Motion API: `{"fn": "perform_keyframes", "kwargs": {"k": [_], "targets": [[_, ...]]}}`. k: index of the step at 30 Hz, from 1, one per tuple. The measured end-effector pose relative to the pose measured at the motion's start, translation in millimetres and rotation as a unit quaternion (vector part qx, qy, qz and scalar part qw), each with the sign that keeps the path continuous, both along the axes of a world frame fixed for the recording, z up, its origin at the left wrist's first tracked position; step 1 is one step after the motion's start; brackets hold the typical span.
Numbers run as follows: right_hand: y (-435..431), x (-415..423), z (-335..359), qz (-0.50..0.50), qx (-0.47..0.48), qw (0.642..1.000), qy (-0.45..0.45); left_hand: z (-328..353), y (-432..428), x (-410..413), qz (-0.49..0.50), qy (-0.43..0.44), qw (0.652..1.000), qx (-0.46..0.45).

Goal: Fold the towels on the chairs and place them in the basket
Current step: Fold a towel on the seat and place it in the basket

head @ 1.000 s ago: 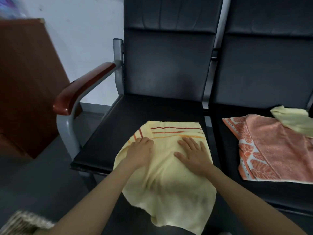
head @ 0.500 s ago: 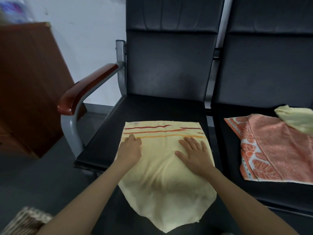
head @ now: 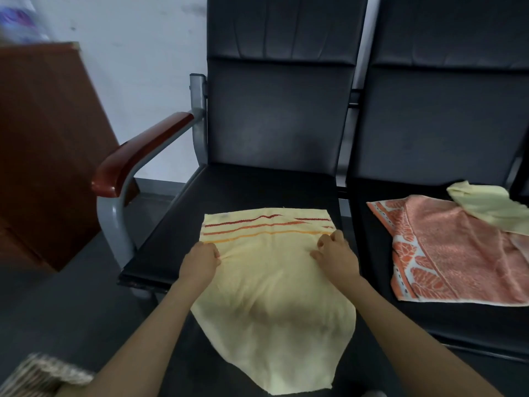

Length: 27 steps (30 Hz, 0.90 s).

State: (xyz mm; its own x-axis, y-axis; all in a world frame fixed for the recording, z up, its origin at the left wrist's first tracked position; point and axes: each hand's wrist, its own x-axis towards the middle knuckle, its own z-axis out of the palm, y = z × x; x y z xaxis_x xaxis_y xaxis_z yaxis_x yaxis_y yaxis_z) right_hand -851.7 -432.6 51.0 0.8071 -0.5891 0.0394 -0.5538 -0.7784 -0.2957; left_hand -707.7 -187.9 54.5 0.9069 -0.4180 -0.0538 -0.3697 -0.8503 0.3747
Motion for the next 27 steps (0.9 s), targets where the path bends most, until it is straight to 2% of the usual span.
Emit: {"fn": "perform_keyframes", "kwargs": {"k": [2,4,6,10,12,15,17,19,20,21,22,24,26,27], "targets": [[-8,-3,11,0.032,0.068,0.996,0.046,-3,-2,0,0.002,-0.018,1.000,0.003],[-15,-6,21,0.083,0.100,0.983,0.127,-3,-4,-2,0.008,-0.035,0.999,0.002],[-18,-10,26,0.109,0.120,0.972,0.169,-3,-6,-3,0.009,-0.058,0.998,0.002],[-14,-9,23,0.101,0.117,0.979,0.136,0,-10,-1,0.030,-0.050,0.998,-0.035],[-12,-9,25,0.108,0.115,0.977,0.140,4,-12,2,0.056,-0.013,0.995,-0.080],[-13,-9,33,0.088,0.176,0.969,0.148,13,-17,10,0.072,0.046,0.978,-0.189],[-18,-3,38,0.054,0.172,0.978,0.101,23,-22,11,0.064,0.026,0.959,-0.274],[-22,5,42,-0.008,0.154,0.986,-0.056,33,-28,7,0.002,-0.029,0.936,-0.351],[-22,7,44,-0.024,0.158,0.977,-0.144,37,-30,3,-0.050,-0.042,0.927,-0.368],[-21,10,45,-0.012,0.165,0.966,-0.199,38,-32,1,-0.097,-0.034,0.928,-0.359],[-19,10,44,0.013,0.175,0.963,-0.206,34,-33,0,-0.131,-0.014,0.939,-0.317],[-12,10,34,0.049,0.168,0.978,-0.112,18,-32,5,-0.157,0.001,0.970,-0.184],[-6,10,19,0.063,0.106,0.992,-0.018,3,-31,9,-0.135,-0.001,0.989,-0.063],[-4,10,14,0.071,0.078,0.994,0.002,-1,-30,9,-0.124,-0.001,0.992,-0.021]]}}
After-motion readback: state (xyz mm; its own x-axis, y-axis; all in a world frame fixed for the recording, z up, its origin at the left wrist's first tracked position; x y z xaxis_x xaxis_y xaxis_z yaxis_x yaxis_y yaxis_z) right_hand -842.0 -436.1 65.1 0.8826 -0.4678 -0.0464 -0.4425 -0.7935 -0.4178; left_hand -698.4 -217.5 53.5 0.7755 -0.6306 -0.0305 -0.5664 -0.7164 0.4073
